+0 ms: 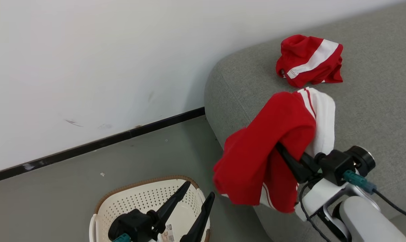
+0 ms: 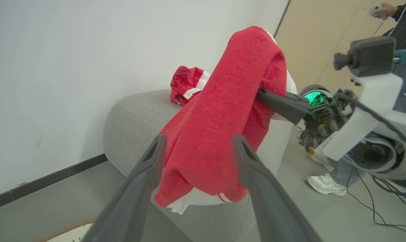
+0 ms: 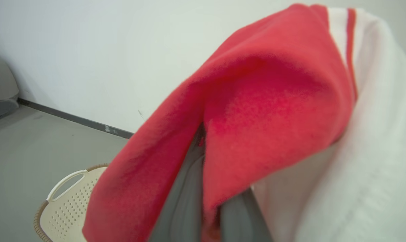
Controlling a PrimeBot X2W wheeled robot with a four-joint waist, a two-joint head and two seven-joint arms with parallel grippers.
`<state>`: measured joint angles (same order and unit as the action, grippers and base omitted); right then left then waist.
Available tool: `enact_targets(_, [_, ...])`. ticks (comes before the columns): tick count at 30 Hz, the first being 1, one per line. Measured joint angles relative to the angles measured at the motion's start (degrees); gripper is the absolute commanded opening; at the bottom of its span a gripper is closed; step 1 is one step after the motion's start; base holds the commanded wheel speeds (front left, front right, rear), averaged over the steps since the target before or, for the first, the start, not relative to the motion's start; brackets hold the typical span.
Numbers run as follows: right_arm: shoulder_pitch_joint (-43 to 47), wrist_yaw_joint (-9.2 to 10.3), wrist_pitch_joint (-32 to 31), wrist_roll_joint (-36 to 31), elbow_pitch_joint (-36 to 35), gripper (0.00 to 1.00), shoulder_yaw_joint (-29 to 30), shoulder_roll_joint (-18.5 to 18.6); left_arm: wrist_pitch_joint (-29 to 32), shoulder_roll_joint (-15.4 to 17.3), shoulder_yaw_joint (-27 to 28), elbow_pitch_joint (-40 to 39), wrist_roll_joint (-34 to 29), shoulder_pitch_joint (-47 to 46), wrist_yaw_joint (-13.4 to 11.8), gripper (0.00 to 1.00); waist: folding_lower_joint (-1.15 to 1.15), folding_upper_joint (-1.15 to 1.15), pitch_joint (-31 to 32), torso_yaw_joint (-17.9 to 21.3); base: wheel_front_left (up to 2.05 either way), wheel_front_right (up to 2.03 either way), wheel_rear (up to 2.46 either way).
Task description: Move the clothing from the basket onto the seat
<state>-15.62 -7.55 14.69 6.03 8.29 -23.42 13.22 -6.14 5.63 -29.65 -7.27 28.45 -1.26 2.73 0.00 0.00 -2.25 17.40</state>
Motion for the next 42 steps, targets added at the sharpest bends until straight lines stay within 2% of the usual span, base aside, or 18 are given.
enact_targets(8, [-3.4,0.00,0.0,1.5,0.1,0.00,5.9,1.4,0.0,0.0,-0.5,-0.9,-0.8,0.0,-0.1,1.00,0.00,0.00,-2.3,0.5,0.00,0.00,0.00])
enact_targets(17, [-6.9,0.00,0.0,8.5,2.9,0.00,14.9,1.3,0.1,0.0,-0.9,-1.3,-1.6,0.0,-0.4,1.00,0.00,0.00,-5.2,-0.5,0.00,0.00,0.00])
enact_targets(23, [-11.6,0.01,0.0,13.2,7.3,0.00,20.4,2.4,0.6,0.2,-1.5,-1.6,-2.0,-0.1,-0.4,1.00,0.00,0.00,-7.2,-1.7,0.00,0.00,0.00])
enact_targets(31, [-21.1,0.02,-2.9,18.3,12.9,0.00,26.0,3.9,1.8,0.4,-2.2,-2.0,-2.5,-0.2,-0.4,1.00,0.00,0.00,-10.0,-3.6,0.00,0.00,0.00])
enact_targets(42, [-34.9,0.04,-5.7,20.8,18.6,0.00,34.1,7.6,2.6,0.7,-2.5,-2.9,-3.5,-0.2,-1.1,1.00,0.00,0.00,-13.7,-6.6,0.00,0.00,0.00])
